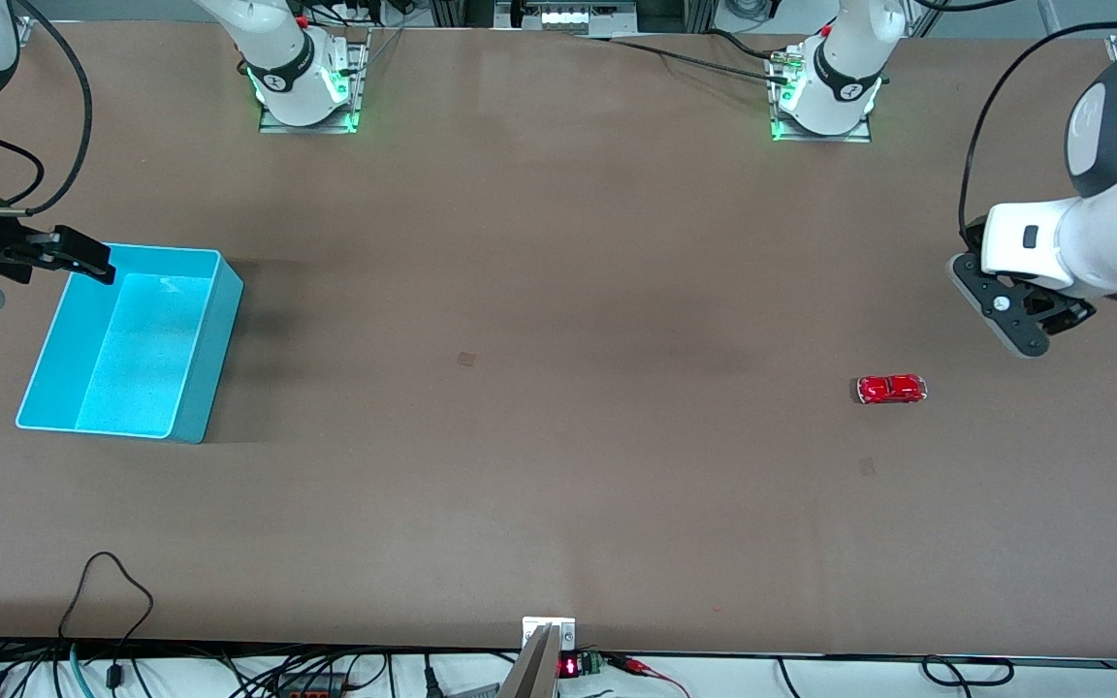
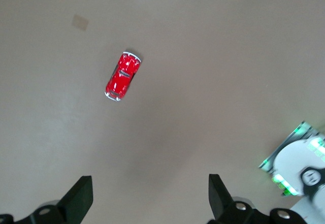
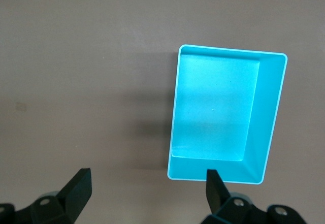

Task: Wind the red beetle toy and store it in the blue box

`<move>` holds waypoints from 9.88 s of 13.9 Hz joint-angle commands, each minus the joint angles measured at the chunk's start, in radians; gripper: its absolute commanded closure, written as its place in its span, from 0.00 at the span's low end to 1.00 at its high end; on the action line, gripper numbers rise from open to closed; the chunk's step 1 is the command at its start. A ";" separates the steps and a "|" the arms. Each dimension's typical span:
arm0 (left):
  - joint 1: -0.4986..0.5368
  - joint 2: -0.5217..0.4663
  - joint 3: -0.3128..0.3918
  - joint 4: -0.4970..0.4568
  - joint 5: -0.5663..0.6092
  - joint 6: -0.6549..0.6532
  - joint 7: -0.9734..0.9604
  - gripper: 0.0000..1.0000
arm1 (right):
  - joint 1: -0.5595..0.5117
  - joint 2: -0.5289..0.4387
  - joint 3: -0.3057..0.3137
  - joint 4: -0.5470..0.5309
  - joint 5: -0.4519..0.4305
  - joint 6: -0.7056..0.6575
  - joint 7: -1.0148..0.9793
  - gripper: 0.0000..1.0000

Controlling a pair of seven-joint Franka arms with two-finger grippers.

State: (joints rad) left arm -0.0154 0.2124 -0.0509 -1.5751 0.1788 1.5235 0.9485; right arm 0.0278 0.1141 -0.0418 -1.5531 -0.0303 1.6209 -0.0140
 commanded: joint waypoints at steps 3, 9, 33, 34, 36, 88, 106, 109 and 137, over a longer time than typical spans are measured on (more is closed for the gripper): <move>0.012 0.097 -0.001 -0.009 0.024 0.108 0.177 0.00 | -0.009 -0.002 0.005 0.001 0.013 0.000 0.000 0.00; 0.066 0.096 -0.003 -0.290 0.037 0.527 0.240 0.00 | -0.008 0.007 0.005 0.001 0.013 -0.004 -0.001 0.00; 0.140 0.285 -0.006 -0.471 0.028 1.005 0.444 0.53 | -0.020 0.087 0.003 -0.001 0.010 -0.012 -0.162 0.00; 0.138 0.286 -0.006 -0.471 0.028 1.005 0.444 0.61 | -0.029 0.087 0.003 -0.001 0.000 -0.010 -0.162 0.00; 0.137 0.288 -0.006 -0.471 0.028 1.005 0.449 0.72 | -0.025 0.091 0.003 -0.001 -0.005 -0.012 -0.164 0.00; 0.393 0.053 -0.297 -0.003 -0.038 0.107 0.072 0.00 | -0.036 0.058 0.016 -0.633 -0.040 0.602 -0.755 0.00; 0.344 -0.034 -0.400 0.030 -0.076 -0.054 -0.618 0.00 | 0.029 0.232 0.030 -0.591 -0.158 0.957 -1.101 0.00; 0.186 -0.103 -0.212 -0.008 -0.116 0.001 -0.966 0.00 | 0.009 0.281 0.030 -0.591 -0.160 1.016 -1.104 0.00; -0.025 -0.326 0.011 -0.197 -0.223 0.139 -0.948 0.00 | 0.126 0.139 -0.058 -0.401 -0.002 0.656 -0.240 1.00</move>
State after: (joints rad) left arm -0.0222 -0.1110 -0.0582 -1.7723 -0.0222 1.6651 -0.0109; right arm 0.1662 0.2833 -0.0586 -1.9469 -0.0503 2.3537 -0.4132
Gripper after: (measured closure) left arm 0.000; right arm 0.573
